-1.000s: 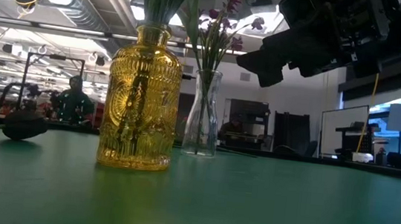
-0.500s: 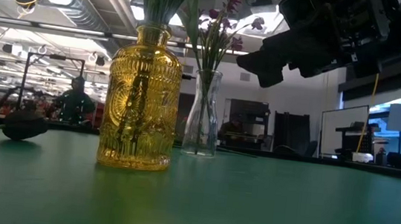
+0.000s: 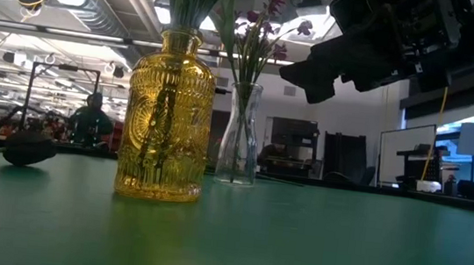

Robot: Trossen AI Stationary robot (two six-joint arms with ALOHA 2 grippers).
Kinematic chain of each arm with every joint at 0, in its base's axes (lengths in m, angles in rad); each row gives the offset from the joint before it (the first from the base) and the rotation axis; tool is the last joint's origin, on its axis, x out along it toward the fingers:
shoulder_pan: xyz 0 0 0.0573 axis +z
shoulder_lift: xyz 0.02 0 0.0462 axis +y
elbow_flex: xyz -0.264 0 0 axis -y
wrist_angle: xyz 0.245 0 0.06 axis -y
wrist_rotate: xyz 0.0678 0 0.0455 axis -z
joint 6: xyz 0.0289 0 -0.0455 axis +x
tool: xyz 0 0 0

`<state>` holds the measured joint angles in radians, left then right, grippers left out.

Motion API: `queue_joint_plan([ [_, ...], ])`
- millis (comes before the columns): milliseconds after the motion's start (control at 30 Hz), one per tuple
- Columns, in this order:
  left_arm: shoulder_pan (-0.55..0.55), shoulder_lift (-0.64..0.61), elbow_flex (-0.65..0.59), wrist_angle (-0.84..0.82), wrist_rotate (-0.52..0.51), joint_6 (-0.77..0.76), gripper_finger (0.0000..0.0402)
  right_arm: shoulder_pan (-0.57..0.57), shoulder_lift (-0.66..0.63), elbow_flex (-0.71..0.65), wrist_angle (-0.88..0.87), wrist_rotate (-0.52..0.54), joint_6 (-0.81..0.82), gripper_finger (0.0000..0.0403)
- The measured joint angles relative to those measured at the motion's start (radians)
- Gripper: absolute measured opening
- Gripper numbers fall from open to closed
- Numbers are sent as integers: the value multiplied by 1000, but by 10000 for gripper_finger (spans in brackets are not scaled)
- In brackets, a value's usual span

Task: Sort flowers into vase by color
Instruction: Put the black tulip into the transparent vase

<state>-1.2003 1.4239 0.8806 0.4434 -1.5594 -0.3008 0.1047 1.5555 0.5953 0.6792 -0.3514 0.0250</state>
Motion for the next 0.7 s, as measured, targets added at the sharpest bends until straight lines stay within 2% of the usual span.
queue_joint_plan([
  [100, -13, 0, -2, -129, 30, -129, 193, 0, 0, 0, 0, 0, 0, 241],
  [200, 9, 0, -32, -301, 160, -361, 193, 0, 0, 0, 1, 0, 0, 241],
  [367, 101, 0, -120, -616, 474, -902, 193, 0, 0, 0, 0, 0, 7, 241],
  [467, 162, 1, -137, -821, 690, -1164, 193, 0, 0, 0, 0, 0, 17, 241],
  [600, 240, 1, -137, -1100, 960, -1412, 193, 0, 0, 0, 1, 0, 16, 241],
  [700, 295, 1, -138, -1220, 1135, -1498, 193, 0, 0, 0, 1, 0, 16, 241],
])
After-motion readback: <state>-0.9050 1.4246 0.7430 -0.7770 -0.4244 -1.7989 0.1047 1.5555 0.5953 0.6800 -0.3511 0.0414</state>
